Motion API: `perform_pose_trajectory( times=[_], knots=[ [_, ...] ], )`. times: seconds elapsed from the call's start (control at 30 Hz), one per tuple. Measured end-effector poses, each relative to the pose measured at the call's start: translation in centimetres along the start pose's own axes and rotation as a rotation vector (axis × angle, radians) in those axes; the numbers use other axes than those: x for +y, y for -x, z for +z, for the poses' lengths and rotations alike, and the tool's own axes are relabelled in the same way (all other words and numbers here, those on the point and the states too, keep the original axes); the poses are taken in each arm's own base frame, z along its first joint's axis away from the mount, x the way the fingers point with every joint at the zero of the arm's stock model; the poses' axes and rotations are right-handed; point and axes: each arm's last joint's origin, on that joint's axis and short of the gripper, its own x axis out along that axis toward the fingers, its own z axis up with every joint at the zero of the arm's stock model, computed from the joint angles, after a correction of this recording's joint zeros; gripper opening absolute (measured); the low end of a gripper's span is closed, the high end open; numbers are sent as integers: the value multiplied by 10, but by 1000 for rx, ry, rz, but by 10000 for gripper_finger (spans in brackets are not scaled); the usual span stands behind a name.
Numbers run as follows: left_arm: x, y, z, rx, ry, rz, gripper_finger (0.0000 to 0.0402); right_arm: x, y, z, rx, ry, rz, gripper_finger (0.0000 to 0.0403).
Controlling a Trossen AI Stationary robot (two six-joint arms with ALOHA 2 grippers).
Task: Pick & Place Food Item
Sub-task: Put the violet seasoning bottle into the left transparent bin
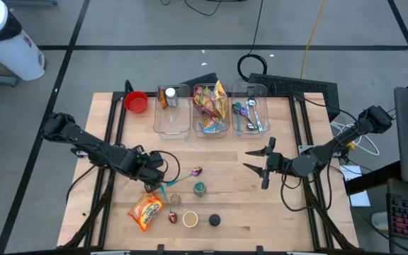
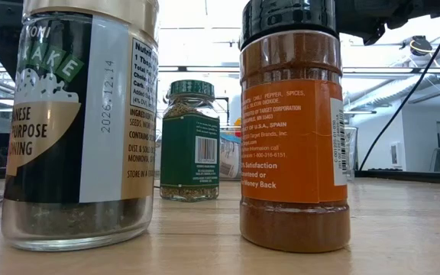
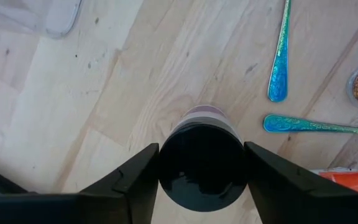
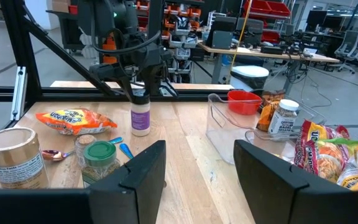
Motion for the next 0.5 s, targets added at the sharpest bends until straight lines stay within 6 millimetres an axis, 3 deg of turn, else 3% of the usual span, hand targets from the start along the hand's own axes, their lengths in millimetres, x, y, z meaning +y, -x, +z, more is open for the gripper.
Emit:
perform_pose_trajectory(
  times=[0.3,0.5],
  knots=[
    [5,5,10,3,-20,-9,209,0,0,0,0,0,0,183],
    [16,44,39,-90,-58,-38,209,0,0,0,0,0,0,183]
  ],
)
